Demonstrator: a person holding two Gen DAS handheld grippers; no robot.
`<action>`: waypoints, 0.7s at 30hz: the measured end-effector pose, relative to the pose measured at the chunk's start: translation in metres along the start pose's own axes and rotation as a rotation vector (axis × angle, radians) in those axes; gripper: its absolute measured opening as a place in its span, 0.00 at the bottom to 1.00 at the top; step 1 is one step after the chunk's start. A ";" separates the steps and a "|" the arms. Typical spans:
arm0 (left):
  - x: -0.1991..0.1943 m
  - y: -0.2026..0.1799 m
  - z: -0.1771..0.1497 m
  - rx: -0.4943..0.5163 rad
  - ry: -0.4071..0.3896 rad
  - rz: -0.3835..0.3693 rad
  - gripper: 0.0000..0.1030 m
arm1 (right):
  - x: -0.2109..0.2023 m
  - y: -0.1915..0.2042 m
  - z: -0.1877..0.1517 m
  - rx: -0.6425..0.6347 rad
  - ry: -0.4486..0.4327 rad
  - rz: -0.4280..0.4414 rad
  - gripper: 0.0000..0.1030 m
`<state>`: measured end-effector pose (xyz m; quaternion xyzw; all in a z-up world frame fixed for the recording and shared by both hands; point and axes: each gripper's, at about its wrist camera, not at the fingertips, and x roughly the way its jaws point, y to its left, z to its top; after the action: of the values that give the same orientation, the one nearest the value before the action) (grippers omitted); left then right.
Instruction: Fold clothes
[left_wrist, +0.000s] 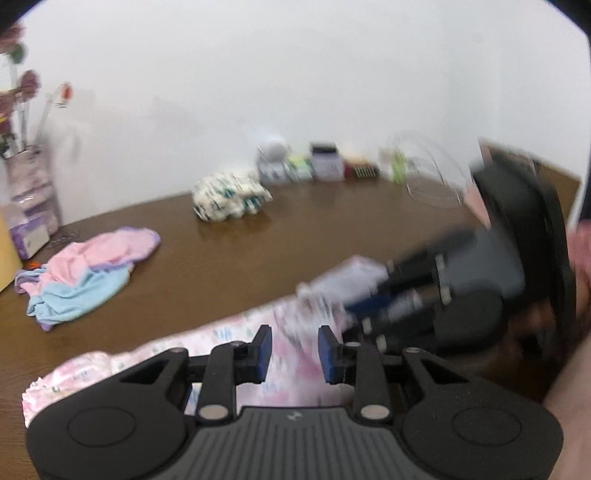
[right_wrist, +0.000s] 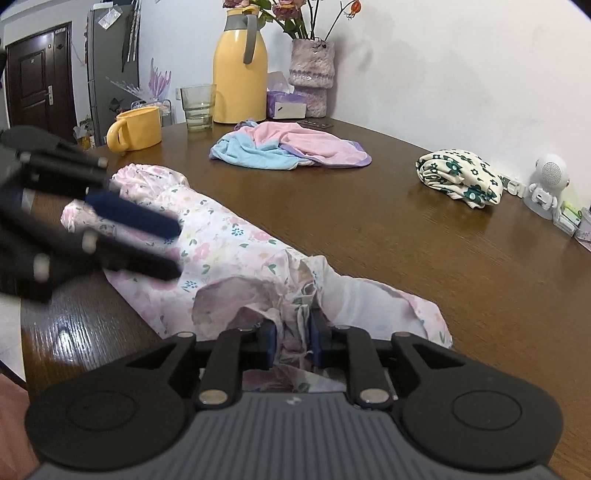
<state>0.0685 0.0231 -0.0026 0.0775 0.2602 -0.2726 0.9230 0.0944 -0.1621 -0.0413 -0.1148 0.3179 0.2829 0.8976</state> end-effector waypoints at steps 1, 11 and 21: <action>0.000 0.002 0.003 -0.014 -0.016 0.007 0.25 | -0.005 -0.002 0.000 0.017 -0.008 0.024 0.34; 0.039 -0.006 0.036 -0.006 -0.035 -0.058 0.23 | -0.090 -0.058 -0.009 0.212 -0.171 0.046 0.41; 0.073 -0.024 0.016 0.087 0.127 -0.032 0.13 | -0.027 -0.068 -0.015 0.164 -0.041 0.048 0.17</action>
<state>0.1142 -0.0356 -0.0274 0.1304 0.3075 -0.2927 0.8960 0.1094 -0.2348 -0.0342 -0.0277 0.3242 0.2798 0.9033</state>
